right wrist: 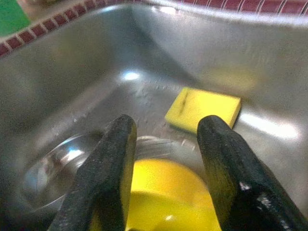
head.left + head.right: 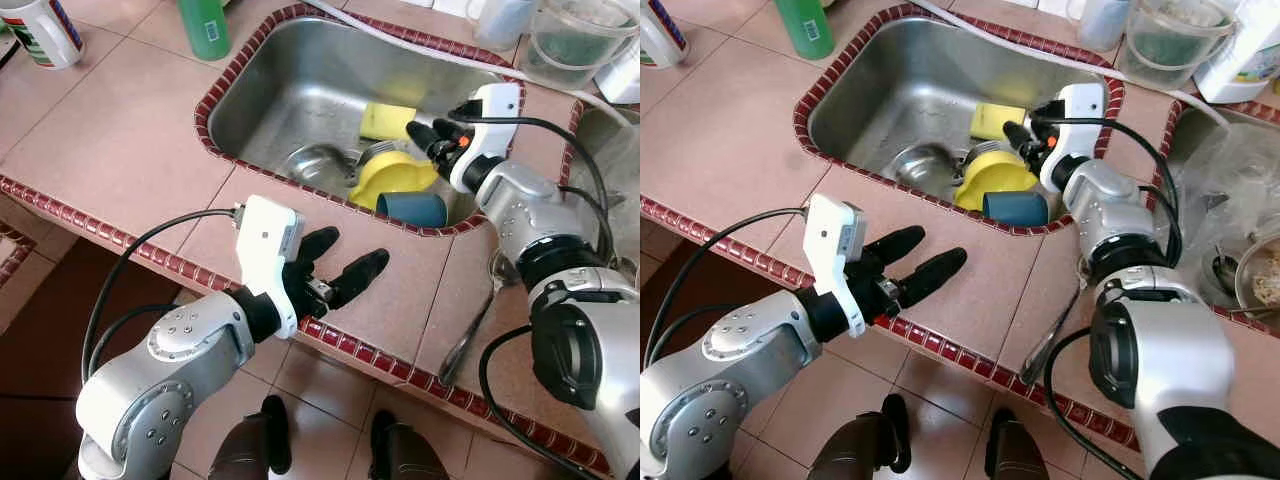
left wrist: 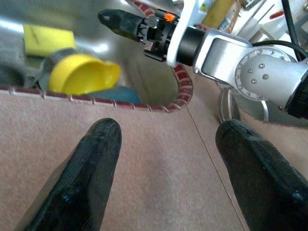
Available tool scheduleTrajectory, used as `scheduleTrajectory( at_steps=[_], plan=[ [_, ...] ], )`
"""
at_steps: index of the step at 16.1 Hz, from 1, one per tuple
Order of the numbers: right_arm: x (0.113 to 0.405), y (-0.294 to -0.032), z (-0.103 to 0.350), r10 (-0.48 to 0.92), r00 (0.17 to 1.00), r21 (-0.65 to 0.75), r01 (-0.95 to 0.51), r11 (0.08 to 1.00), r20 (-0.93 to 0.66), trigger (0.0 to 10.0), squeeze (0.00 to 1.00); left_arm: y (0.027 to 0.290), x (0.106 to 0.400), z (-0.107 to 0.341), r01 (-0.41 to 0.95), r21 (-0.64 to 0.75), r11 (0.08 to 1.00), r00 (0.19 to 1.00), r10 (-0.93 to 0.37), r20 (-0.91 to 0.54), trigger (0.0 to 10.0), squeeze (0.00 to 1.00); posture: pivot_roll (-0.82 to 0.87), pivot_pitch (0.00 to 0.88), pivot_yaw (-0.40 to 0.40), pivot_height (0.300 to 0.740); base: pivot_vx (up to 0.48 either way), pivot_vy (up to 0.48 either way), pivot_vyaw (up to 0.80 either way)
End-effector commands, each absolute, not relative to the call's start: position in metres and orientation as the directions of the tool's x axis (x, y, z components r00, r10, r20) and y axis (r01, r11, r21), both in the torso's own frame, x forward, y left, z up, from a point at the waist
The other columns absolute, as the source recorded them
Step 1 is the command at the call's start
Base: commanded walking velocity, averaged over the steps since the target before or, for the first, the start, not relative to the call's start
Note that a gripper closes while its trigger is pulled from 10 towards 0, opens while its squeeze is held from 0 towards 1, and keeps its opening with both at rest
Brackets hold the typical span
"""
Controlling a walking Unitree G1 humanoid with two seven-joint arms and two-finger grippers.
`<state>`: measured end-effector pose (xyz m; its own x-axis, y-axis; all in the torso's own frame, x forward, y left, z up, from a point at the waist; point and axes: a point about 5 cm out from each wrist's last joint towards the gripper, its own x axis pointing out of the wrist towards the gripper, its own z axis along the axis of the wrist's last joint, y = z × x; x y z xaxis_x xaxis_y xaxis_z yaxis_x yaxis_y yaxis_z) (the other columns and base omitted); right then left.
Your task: Kitchen organization
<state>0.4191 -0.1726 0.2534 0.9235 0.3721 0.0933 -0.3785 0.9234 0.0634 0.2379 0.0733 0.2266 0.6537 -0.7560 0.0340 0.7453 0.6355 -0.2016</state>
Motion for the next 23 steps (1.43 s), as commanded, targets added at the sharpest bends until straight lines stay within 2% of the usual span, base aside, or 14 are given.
scheduleTrajectory(
  at_steps=[1,6,7,8,11,12,18,23],
  plan=[
    [0.420,-0.176,0.268,0.354,0.923,0.048,-0.365,0.930,0.153,10.0,1.00,0.072,0.238,0.228,0.741,-0.187,0.644,0.662,-0.749,0.044,10.0,0.00,0.01,0.329,0.005,0.740,0.000,0.000,0.00],
    [0.415,-0.183,0.284,0.340,0.892,-0.013,-0.353,0.936,0.298,10.0,1.00,0.077,0.251,0.228,0.703,-0.130,0.699,0.710,-0.702,0.062,10.0,0.00,0.02,0.248,-0.014,0.740,0.000,0.000,0.00],
    [0.414,-0.184,0.282,0.343,0.889,0.003,-0.361,0.933,0.303,10.0,0.41,0.076,0.254,0.228,0.696,-0.121,0.708,0.717,-0.693,0.072,10.0,0.00,0.02,0.227,-0.022,0.740,0.000,0.000,0.00],
    [0.413,-0.186,0.280,0.336,0.887,0.004,-0.355,0.935,0.319,10.0,0.00,0.076,0.259,0.226,0.685,-0.108,0.720,0.728,-0.681,0.079,10.0,0.00,0.01,0.192,-0.028,0.740,0.000,0.000,0.00],
    [0.407,-0.188,0.274,0.341,0.871,0.040,-0.378,0.925,0.353,10.0,0.00,0.079,0.271,0.220,0.634,-0.070,0.770,0.773,-0.629,0.082,10.0,0.00,-0.01,0.136,-0.025,0.740,0.000,0.000,0.00],
    [0.404,-0.186,0.271,0.375,0.856,0.051,-0.418,0.907,0.355,10.0,1.00,0.080,0.275,0.218,0.624,-0.064,0.779,0.781,-0.618,0.088,10.0,0.00,-0.01,0.117,-0.021,0.740,0.000,0.000,0.00],
    [0.373,-0.190,0.257,0.343,0.847,0.050,-0.395,0.917,0.407,10.0,1.00,0.077,0.289,0.210,0.601,-0.011,0.799,0.795,-0.596,0.111,10.0,0.00,-0.06,0.050,0.003,0.740,0.000,0.000,0.00],
    [0.334,-0.187,0.229,0.296,0.879,0.080,-0.349,0.934,0.373,10.0,1.00,0.078,0.298,0.194,0.578,-0.001,0.816,0.812,-0.575,0.096,10.0,0.00,-0.09,0.015,0.022,0.740,0.000,0.000,0.00]
  ],
)
